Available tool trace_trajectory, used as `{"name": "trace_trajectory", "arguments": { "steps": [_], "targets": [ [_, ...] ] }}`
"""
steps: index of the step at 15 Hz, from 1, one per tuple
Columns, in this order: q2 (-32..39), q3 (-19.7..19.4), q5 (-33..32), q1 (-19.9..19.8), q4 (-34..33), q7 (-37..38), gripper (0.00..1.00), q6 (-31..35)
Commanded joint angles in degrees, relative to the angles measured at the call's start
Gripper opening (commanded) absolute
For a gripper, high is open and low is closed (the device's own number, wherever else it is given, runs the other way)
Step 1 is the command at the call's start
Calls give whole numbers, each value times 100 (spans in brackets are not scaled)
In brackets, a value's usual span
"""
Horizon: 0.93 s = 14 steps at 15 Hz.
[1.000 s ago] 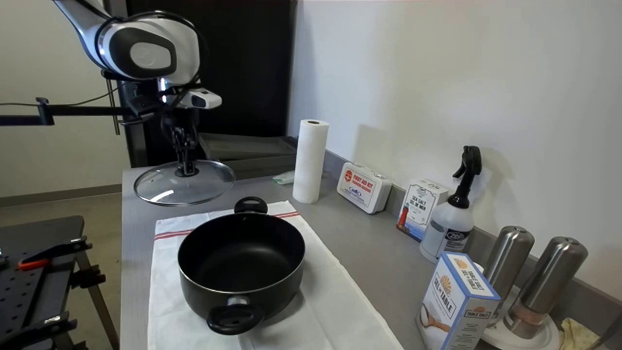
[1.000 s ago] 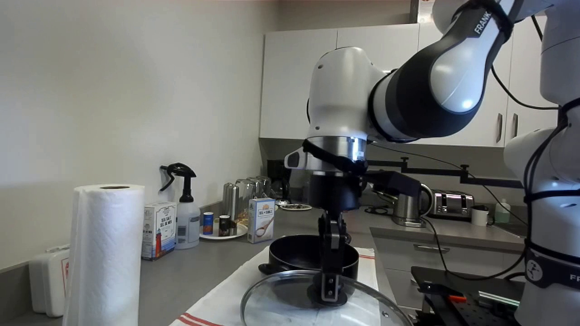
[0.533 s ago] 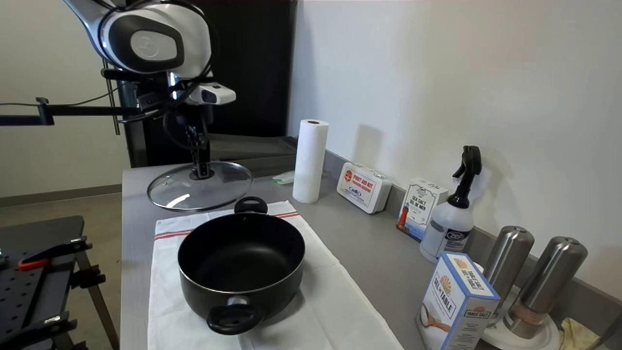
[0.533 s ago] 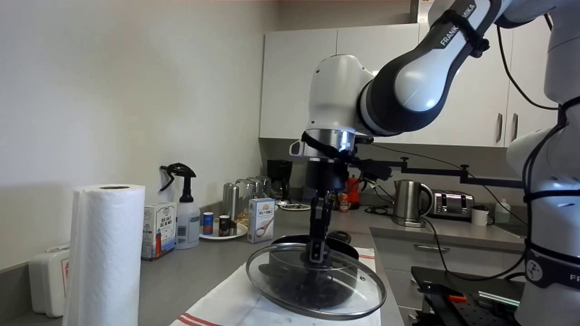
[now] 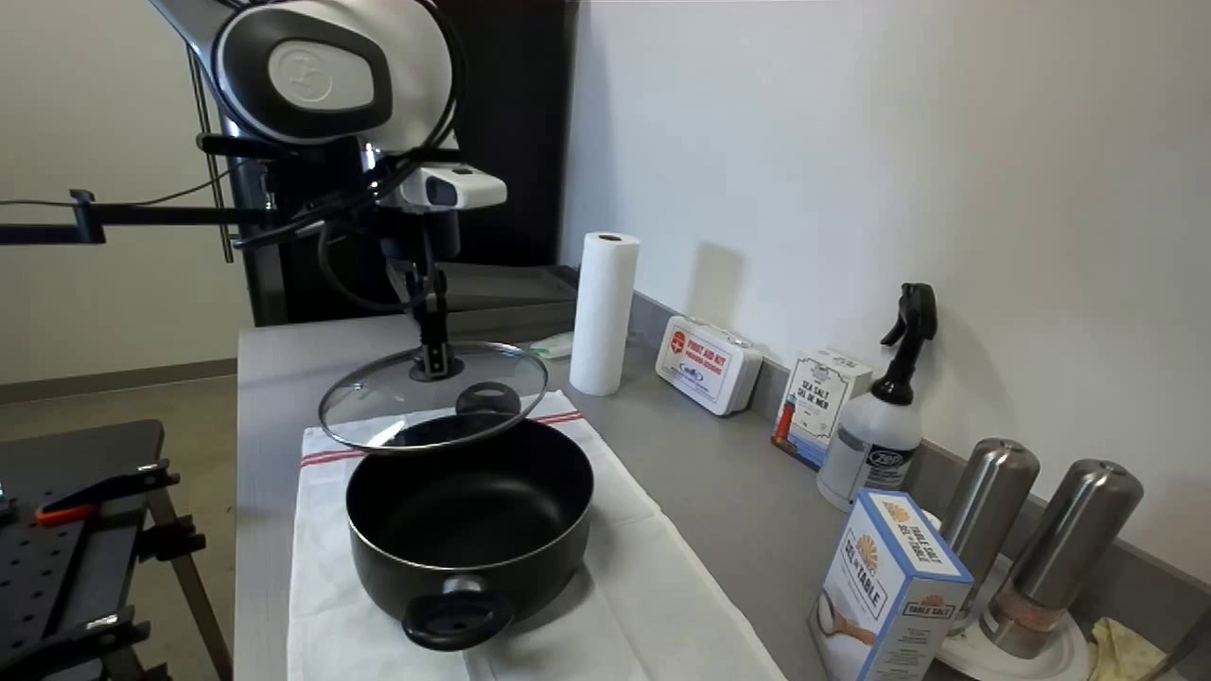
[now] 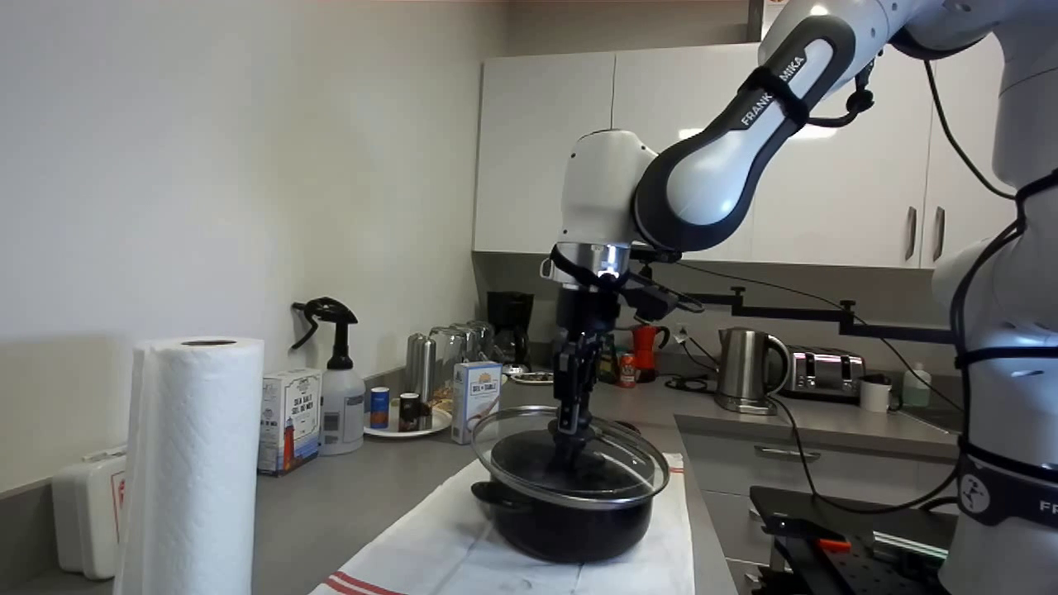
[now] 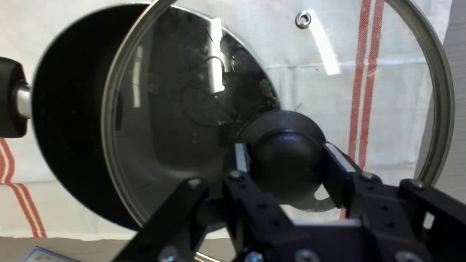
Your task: Put the lid on the pot
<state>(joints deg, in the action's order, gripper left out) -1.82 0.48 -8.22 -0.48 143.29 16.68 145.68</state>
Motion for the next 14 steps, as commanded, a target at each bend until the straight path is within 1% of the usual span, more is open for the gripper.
{"name": "trace_trajectory", "arguments": {
  "steps": [1,3,7,14],
  "targets": [
    [-104,-134,-271,-165,-287,312,25,-372],
    [-42,-218,-288,-252,-418,349,25,-455],
    [85,-386,-230,-403,-586,435,25,-413],
    [231,-588,25,-537,-603,418,25,-229]
  ]
}}
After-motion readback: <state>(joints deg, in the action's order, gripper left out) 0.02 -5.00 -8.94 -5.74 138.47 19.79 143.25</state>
